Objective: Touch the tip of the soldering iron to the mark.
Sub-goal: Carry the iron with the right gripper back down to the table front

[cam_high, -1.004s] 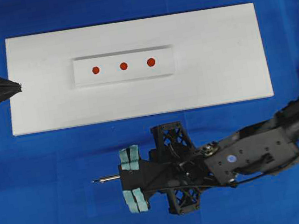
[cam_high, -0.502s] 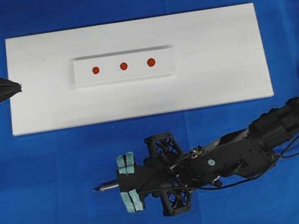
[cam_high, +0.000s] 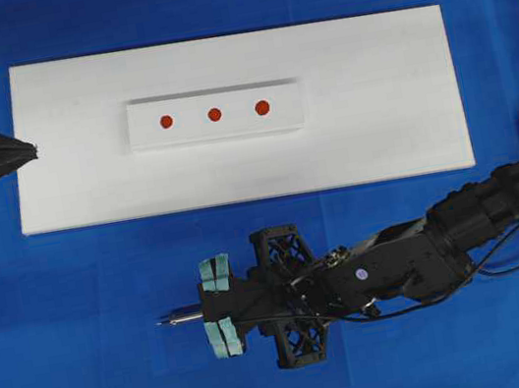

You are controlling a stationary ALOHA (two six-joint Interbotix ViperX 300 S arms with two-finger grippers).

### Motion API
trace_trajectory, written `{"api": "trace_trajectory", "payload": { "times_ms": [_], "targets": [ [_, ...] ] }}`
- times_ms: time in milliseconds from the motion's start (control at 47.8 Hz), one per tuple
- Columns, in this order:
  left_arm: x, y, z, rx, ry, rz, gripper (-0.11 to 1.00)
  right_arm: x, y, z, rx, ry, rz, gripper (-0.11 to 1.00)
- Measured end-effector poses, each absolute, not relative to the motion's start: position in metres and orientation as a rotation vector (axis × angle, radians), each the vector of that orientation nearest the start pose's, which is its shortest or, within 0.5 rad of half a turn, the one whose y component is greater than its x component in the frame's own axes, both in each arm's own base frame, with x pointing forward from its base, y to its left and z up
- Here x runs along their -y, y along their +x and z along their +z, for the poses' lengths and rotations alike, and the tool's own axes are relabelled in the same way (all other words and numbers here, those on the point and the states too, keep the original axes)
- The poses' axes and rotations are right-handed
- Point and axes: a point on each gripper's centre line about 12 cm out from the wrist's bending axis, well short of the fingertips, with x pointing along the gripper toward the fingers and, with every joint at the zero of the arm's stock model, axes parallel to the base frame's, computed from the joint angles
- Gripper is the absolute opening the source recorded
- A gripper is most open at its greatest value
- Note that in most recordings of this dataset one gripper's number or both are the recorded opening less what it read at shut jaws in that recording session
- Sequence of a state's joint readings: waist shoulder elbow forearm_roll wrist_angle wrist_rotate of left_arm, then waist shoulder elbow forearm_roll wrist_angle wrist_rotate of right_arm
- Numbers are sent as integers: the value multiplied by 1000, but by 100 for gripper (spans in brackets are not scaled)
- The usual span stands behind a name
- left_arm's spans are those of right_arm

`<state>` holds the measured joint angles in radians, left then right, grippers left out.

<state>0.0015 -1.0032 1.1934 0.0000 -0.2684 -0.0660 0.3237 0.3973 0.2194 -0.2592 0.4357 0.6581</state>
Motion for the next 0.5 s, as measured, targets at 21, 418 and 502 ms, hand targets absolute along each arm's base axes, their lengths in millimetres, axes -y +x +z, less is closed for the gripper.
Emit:
{"api": "trace_trajectory", "payload": {
  "times_ms": [21, 418, 502],
  "targets": [
    [0, 192, 291, 78, -66, -3, 0, -138, 455, 105, -1037, 162, -25, 6],
    [0, 192, 291, 78, -66, -1, 0, -135, 456, 105, -1039, 187, -43, 12],
    [0, 191, 291, 81, -69, -1, 0, -135, 456, 105, -1039, 188, -44, 33]
  ]
}}
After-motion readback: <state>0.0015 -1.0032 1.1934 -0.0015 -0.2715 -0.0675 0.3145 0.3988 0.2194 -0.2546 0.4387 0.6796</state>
